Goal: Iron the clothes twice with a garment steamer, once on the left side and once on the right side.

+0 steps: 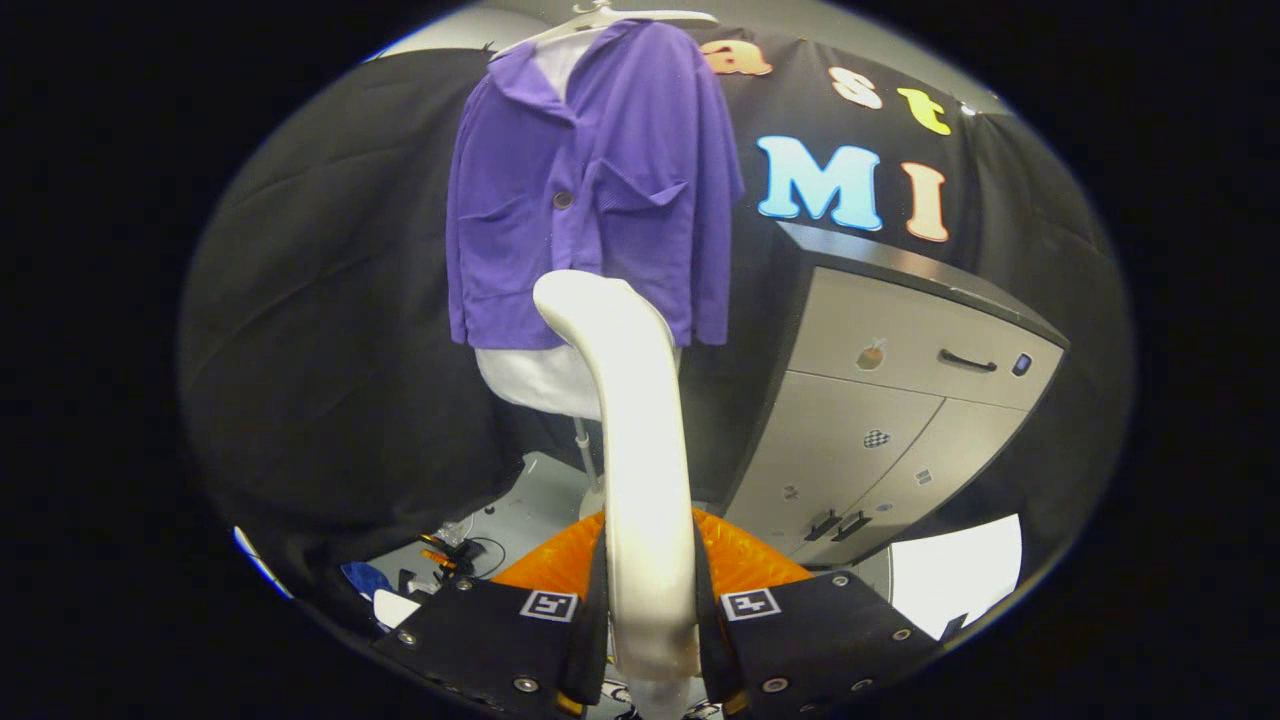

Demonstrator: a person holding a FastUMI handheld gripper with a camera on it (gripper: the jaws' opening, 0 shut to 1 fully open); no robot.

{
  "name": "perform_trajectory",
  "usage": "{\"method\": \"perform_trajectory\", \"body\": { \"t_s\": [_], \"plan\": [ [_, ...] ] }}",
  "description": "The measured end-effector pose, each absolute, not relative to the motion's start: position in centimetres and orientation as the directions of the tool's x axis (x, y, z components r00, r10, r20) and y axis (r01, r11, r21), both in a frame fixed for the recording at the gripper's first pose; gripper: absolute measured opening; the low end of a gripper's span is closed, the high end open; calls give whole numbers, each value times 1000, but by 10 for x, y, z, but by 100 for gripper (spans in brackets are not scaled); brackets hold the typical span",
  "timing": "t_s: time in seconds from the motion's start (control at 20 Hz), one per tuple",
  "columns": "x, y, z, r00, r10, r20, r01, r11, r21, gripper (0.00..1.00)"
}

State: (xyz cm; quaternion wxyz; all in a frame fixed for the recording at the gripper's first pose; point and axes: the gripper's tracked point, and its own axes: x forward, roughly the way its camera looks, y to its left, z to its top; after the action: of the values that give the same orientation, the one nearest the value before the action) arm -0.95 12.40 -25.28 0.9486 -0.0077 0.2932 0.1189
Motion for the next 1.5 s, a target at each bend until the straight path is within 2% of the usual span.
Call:
{"method": "perform_trajectory", "body": {
  "t_s": [0.25, 0.45, 0.75, 0.95, 1.2, 1.5],
  "plan": [
    [-41, 72, -198, 842, 247, -479, -184, 967, 174, 38],
    [-43, 42, -146, 897, 225, -380, -181, 972, 149, 38],
    [-34, 1, -60, 982, 113, -152, -101, 991, 85, 38],
    [-36, -25, -26, 998, 26, -60, -23, 998, 50, 38],
    [-38, -37, -10, 998, -68, -11, 68, 998, 11, 38],
    [-23, -18, -14, 996, -81, -26, 79, 995, -65, 37]
  ]
}}
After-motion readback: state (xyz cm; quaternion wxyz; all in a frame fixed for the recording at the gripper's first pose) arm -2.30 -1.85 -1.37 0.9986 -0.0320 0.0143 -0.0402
